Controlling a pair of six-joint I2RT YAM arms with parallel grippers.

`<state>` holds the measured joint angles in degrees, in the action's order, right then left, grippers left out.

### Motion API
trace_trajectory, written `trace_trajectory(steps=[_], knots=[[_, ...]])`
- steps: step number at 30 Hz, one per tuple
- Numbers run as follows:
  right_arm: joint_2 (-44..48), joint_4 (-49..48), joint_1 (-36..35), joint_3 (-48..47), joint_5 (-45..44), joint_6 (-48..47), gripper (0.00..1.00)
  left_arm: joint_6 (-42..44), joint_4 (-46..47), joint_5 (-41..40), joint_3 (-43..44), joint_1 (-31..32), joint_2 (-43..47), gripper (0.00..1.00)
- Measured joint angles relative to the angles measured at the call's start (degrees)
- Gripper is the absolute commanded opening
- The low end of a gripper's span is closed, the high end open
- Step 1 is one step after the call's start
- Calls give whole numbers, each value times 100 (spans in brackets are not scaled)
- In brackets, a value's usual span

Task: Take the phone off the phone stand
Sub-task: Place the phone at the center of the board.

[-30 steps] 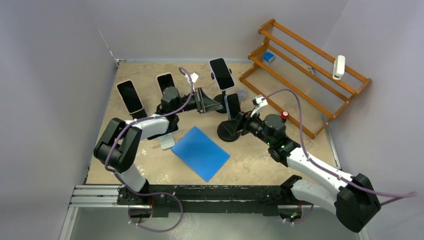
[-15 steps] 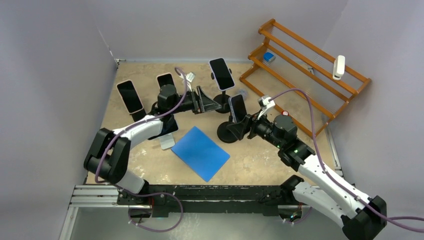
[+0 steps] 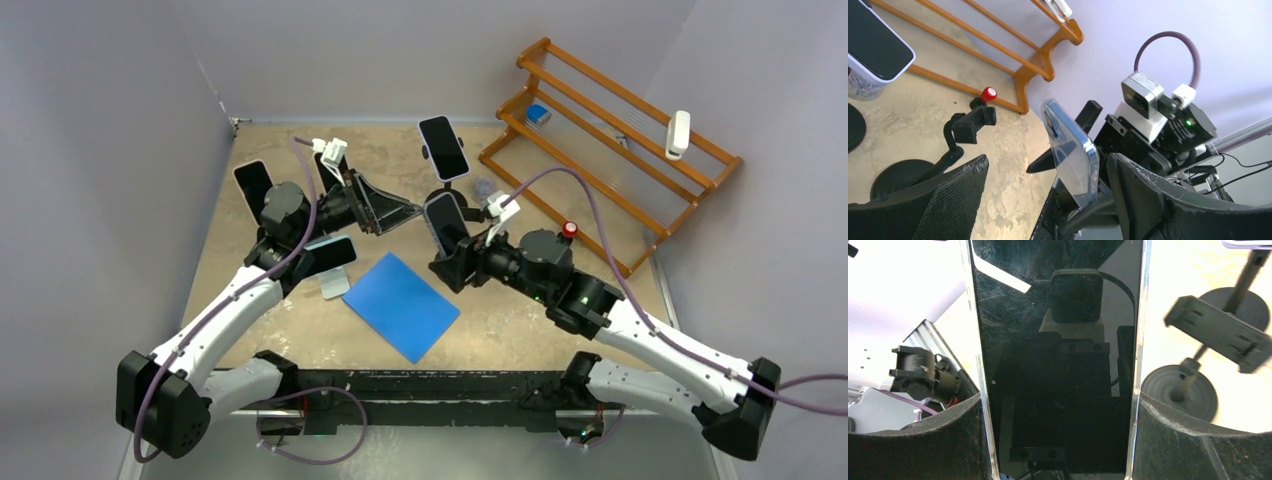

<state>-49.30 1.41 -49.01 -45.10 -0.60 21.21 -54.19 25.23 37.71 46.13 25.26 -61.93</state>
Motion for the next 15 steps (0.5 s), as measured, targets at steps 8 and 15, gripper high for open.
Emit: trace_trajectory(steps=[8,15], knots=[[-870,-175,-984,-481,-1292,363,0,293,-1340,-160,199,33,737,82],[-1622,-330,-1421,-763,-2004,649,0,439,-2006,-297,358,103,841,71]])
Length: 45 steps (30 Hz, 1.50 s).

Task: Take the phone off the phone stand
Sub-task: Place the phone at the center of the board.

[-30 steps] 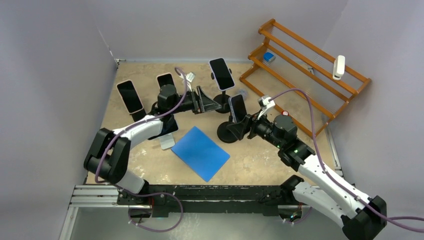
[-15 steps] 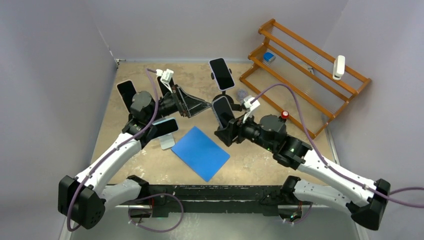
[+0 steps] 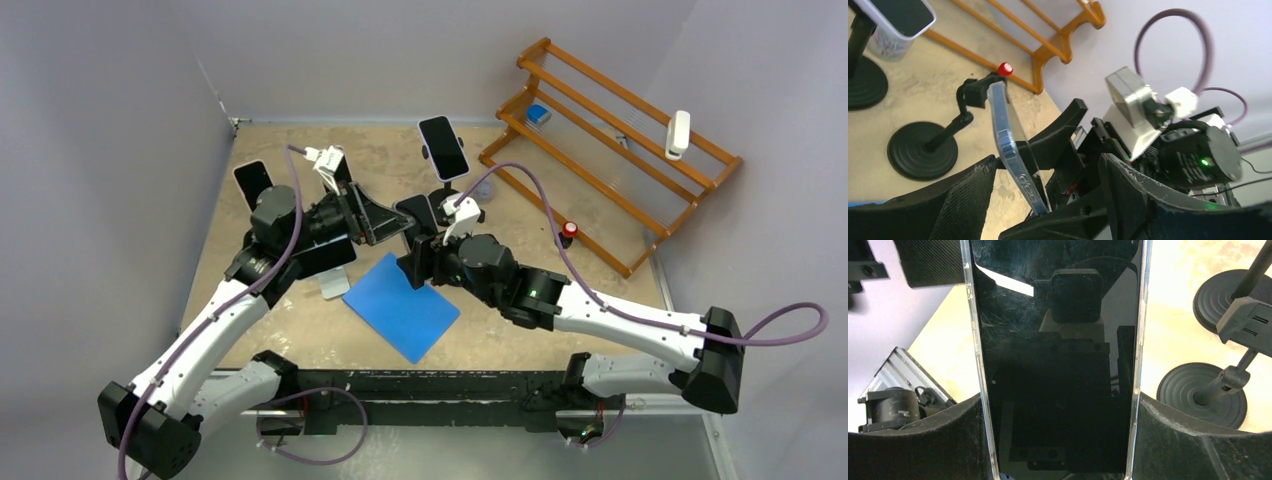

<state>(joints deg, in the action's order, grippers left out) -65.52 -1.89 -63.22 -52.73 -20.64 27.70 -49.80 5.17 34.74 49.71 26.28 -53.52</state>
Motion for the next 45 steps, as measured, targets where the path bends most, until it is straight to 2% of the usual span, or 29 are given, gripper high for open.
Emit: trace_trajectory(steps=[4,12,14,15,18,20,22,25,31,37,40,45], knots=[[-243,-92,-68,-142,-214,92,0,35,-457,-162,76,92,-273,61],[-365,-249,-195,-293,-352,151,0,20,-660,-195,76,168,-393,21],[-365,-247,-208,-293,-374,149,0,-17,-588,-162,76,190,-396,7],[-365,-232,-214,-293,-396,136,4,-31,-553,-149,76,201,-396,0],[-365,-225,-219,-251,-452,26,42,-68,-553,-157,76,236,-409,0],[-339,-319,-219,-157,-393,7,64,-66,-619,-155,74,240,-409,0],[-258,-494,-210,2,-286,-22,82,-66,-647,-136,59,249,-407,0],[9,-693,-203,297,122,4,98,-52,-658,-11,-24,269,-380,0],[874,-975,-234,802,1244,57,99,-72,-568,448,-103,243,-136,0],[1486,-1272,-247,1255,1742,216,96,-94,-221,914,-380,236,142,0],[1775,-1532,-251,1508,1954,365,88,-4,-37,1244,-634,227,332,0],[1821,-2059,-251,1670,2315,629,67,44,330,1805,-1005,225,664,0]])
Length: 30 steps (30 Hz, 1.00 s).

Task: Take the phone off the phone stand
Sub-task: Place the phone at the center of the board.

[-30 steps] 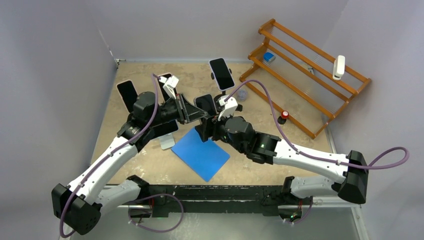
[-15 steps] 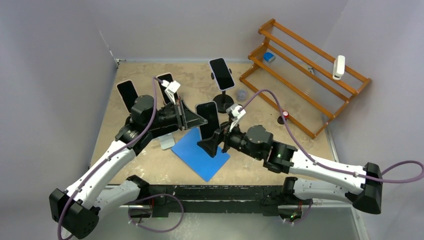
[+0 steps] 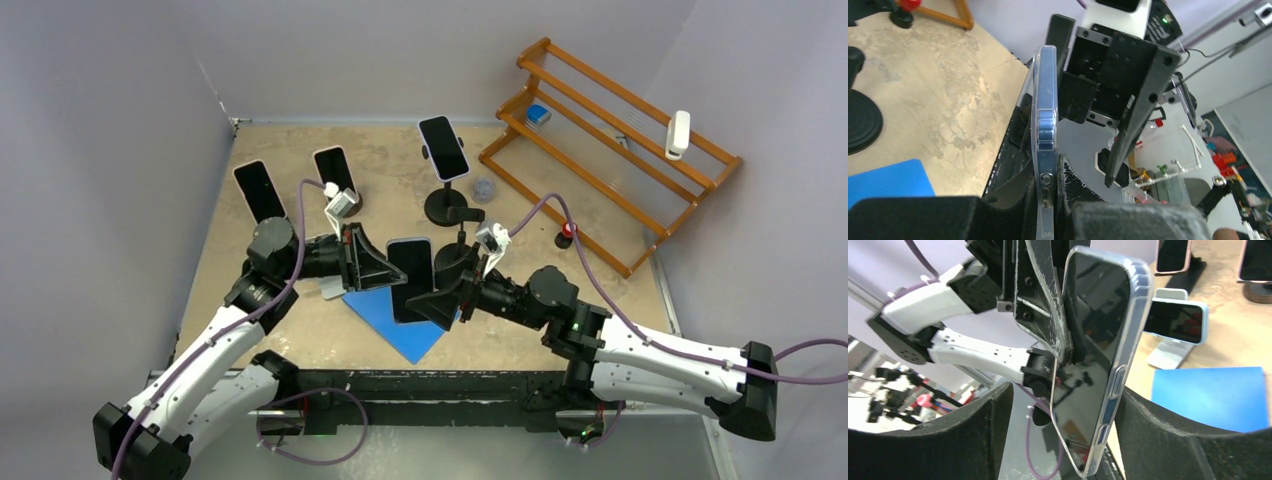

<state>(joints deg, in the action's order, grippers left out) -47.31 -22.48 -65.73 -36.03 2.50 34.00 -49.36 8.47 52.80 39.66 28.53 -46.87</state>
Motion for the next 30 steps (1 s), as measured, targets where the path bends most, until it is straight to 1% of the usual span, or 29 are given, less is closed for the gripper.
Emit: trace_trajectory(steps=[3,7,8,10,13,14,16,17,18,19,20,21,23,24,25,27,30], knots=[[-52,-334,0,72,149,162,54,-63,372,254,-160,0,133,0],[-155,-739,2,164,267,334,43,-254,922,490,-334,0,208,0],[-186,-822,2,184,306,369,39,-297,1043,538,-367,0,205,0],[-247,-914,2,195,332,415,28,-385,1196,599,-411,0,192,0],[-302,-990,13,205,345,463,5,-501,1440,706,-463,0,177,0],[-299,-1001,15,216,365,507,0,-514,1486,730,-474,0,177,6],[-280,-1003,13,216,407,485,0,-509,1545,780,-481,0,181,36],[-269,-986,13,216,409,466,0,-472,1528,763,-479,2,192,49],[-258,-942,11,216,402,428,0,-385,1419,658,-472,7,216,59],[-229,-813,7,216,396,372,0,-284,1198,463,-452,4,254,66],[-201,-662,0,216,365,321,0,-162,1012,295,-428,0,286,71],[-173,-494,-4,216,310,275,0,-37,728,50,-378,0,337,75],[-103,-149,-15,216,216,212,0,258,98,-579,-251,0,463,77],[-72,42,-15,216,142,197,0,483,-402,-1104,-118,0,546,78],[-42,240,-15,216,90,188,0,549,-514,-1224,-85,0,566,78],[-15,557,-15,240,-44,203,0,892,-1102,-1978,96,0,638,78],[-20,796,-13,435,-201,306,0,1327,-1646,-2846,151,-2,765,77]])
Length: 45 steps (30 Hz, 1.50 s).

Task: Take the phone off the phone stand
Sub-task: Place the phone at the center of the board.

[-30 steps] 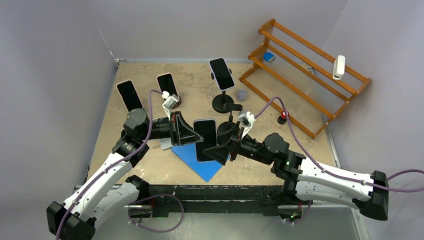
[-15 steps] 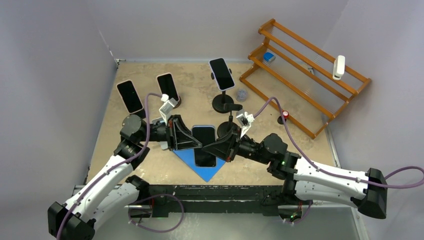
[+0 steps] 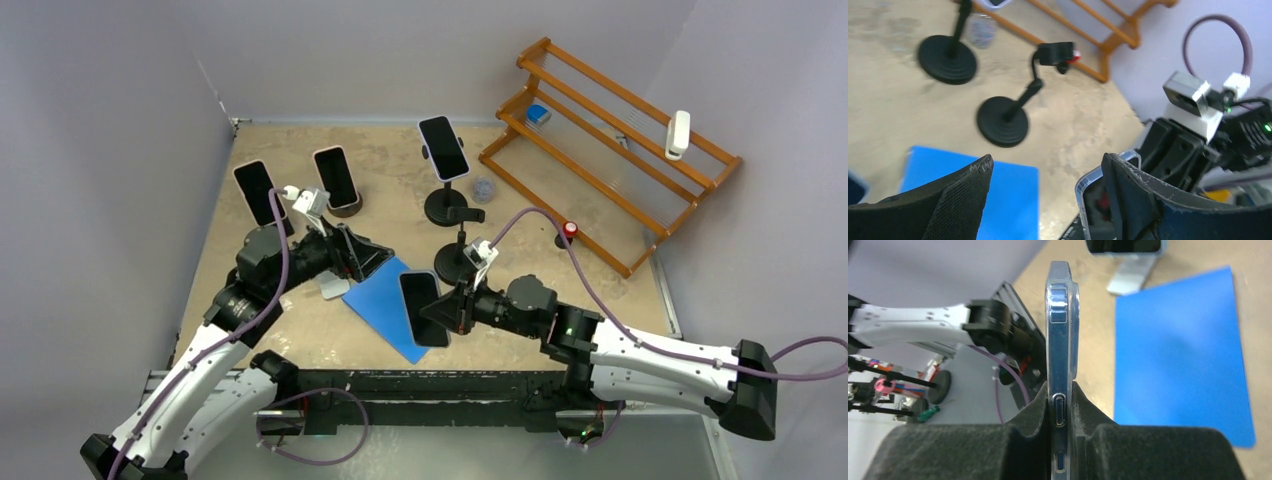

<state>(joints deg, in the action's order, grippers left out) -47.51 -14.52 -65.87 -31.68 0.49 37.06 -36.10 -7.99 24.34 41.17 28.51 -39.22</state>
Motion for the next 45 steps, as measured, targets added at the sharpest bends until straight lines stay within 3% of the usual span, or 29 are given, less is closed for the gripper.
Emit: trace_trajectory(steps=[5,9,21,40,42,45], knots=[[-282,-52,221,627,24,470,0,660,-544,-938,0,2,129,75],[-850,-522,509,1012,258,970,0,992,-693,-1231,-31,2,168,73],[-2437,-2400,702,1255,243,2343,0,1189,-780,-1211,-149,0,302,72],[-3864,-3309,706,1255,173,2809,0,1189,-802,-994,-155,0,278,72],[-3923,-3359,706,1255,173,2841,8,1189,-802,-981,-155,2,269,72],[-4048,-3447,706,1255,175,2924,29,1189,-802,-975,-155,2,269,72]])
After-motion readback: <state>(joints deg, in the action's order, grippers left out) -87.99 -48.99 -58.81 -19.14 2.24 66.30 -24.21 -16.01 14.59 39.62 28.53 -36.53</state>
